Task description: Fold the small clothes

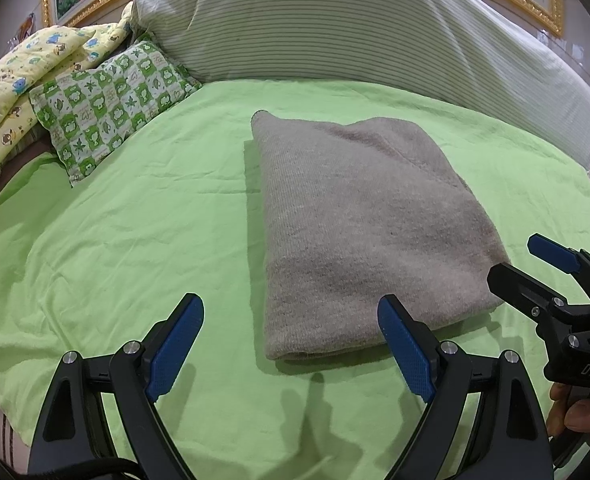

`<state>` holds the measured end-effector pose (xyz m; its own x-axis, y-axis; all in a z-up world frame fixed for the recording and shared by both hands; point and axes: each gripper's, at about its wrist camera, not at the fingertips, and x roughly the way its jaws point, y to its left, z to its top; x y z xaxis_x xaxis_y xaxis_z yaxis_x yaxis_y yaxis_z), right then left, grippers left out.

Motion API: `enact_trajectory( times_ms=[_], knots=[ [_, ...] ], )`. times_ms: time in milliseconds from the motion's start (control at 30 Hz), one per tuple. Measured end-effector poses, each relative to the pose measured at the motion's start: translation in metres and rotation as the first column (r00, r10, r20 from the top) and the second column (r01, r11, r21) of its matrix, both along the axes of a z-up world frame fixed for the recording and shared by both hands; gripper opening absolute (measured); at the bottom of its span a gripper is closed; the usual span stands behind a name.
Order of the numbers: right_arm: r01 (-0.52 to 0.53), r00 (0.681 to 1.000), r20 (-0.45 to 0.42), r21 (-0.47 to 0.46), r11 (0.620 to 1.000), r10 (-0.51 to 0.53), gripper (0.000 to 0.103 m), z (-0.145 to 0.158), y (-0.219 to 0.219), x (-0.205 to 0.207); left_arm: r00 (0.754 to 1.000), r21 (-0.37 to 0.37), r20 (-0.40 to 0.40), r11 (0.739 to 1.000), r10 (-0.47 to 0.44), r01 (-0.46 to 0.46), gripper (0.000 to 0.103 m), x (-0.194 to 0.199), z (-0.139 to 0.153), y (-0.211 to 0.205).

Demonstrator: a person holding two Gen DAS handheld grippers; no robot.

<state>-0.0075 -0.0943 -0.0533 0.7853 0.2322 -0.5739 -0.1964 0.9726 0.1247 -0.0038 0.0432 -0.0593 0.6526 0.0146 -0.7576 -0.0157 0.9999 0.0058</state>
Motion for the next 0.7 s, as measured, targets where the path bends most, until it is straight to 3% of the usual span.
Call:
enact_trajectory(
  times_ms=[700],
  knots=[
    [0.013, 1.000, -0.011, 0.004, 1.000, -0.013, 0.100, 0.0008, -0.0039, 0.0058, 1.000, -0.006, -0.013, 1.000, 0.008, -0.008, 0.090, 0.0066, -0.0023, 0.0055]
  ],
)
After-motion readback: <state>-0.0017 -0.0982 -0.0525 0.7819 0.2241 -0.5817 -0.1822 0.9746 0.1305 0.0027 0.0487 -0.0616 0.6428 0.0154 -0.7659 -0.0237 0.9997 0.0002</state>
